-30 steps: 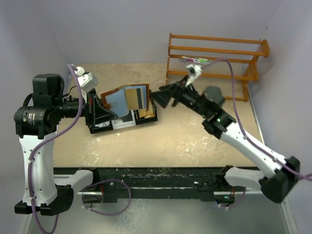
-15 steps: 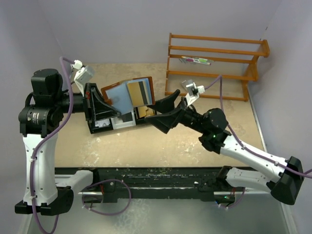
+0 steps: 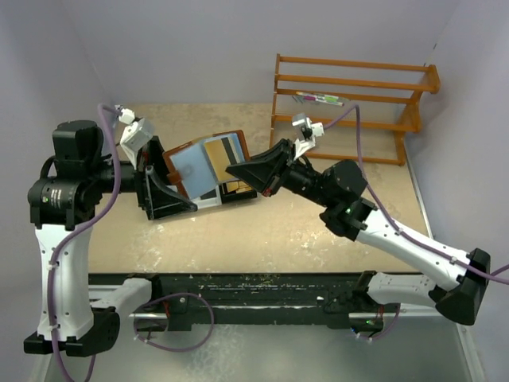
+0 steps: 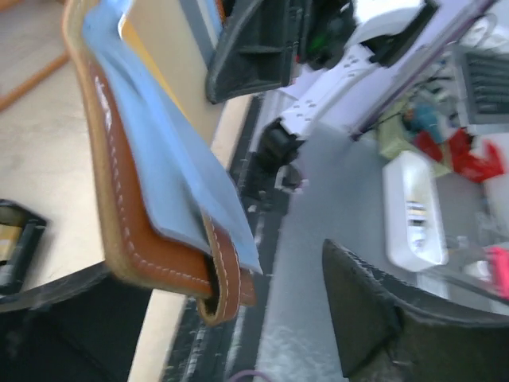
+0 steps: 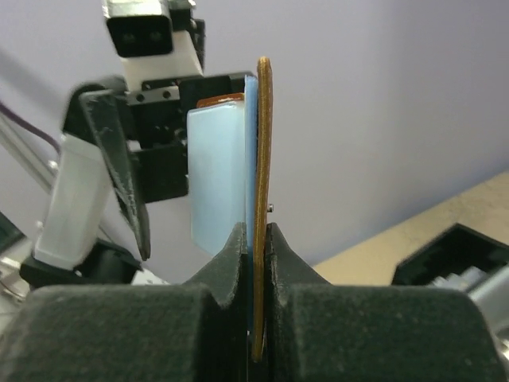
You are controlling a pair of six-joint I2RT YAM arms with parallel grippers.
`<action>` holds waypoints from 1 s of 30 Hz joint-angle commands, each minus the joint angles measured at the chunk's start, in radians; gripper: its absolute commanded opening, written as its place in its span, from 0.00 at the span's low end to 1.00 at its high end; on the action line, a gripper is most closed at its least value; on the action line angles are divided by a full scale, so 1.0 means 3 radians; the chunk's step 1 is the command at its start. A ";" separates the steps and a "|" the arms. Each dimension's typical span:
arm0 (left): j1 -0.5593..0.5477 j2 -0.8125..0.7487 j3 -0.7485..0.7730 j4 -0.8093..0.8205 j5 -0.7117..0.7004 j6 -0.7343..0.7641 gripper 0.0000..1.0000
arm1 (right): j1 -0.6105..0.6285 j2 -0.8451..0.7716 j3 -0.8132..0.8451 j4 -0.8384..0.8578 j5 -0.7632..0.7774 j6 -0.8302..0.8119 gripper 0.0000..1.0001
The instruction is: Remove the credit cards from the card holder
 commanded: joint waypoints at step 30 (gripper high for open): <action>0.0016 0.0132 -0.0019 -0.1323 -0.0348 0.2270 0.82 | 0.0371 0.1399 0.2811 -0.4344 -0.1116 -0.2621 0.00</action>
